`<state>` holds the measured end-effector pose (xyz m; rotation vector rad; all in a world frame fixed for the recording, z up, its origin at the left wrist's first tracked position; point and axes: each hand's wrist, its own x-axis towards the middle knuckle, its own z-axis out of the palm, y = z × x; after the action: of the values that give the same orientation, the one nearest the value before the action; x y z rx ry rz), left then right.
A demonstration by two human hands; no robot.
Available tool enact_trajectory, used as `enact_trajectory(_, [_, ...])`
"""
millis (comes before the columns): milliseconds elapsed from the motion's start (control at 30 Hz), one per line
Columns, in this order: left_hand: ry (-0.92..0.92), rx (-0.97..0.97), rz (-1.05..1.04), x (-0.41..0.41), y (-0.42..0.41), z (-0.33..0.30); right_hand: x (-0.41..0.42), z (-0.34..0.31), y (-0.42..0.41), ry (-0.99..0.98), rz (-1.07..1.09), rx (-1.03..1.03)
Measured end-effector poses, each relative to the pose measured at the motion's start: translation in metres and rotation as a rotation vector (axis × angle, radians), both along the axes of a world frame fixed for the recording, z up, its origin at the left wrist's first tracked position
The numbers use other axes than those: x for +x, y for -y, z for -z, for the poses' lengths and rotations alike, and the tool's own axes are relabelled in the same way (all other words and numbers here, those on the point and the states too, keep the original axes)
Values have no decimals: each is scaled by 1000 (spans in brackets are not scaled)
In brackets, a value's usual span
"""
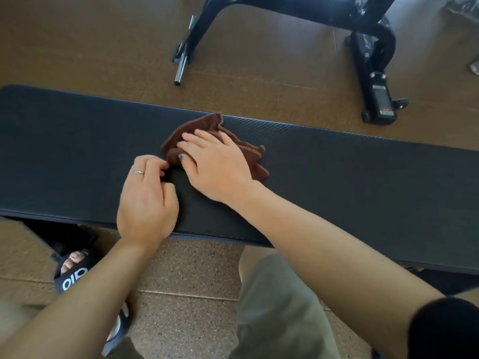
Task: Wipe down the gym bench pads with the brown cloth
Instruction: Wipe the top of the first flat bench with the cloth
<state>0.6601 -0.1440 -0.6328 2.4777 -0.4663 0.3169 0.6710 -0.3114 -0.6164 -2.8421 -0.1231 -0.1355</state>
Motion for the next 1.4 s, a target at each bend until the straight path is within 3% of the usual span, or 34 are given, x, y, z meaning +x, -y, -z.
enact_trajectory(100, [27,54,46,-1,1,0,6,1,23,5,43,0])
enact_trajectory(200, [6,57,17,0,3,0,-10,3,92,93,242,-39])
enact_trajectory(300, [16,61,19,-1,4,1,-40,-2,167,21,474,0])
enact_trajectory(400, [21,68,14,-2,5,0,-51,0,166,-14,627,-30])
enact_trajectory(500, [32,98,29,-3,6,0,-34,6,102,13,549,-81])
enact_trajectory(633, [39,112,45,-2,4,0,-32,7,5,66,228,-32])
enact_trajectory(767, [26,139,54,0,3,0,-58,5,21,57,26,-9])
enact_trajectory(900, [25,112,36,0,4,-1,-68,4,130,95,247,-51])
enact_trajectory(1000, [26,115,46,0,5,-2,-65,-4,178,-34,500,-2])
enact_trajectory(1100, [0,126,40,2,5,-1,-53,-5,145,-75,608,-33])
enact_trajectory(1300, [-38,94,86,3,-2,-7,-17,-2,-12,-62,302,-72])
enact_trajectory(1400, [-44,69,162,15,-27,-18,-49,1,-41,-25,284,-71])
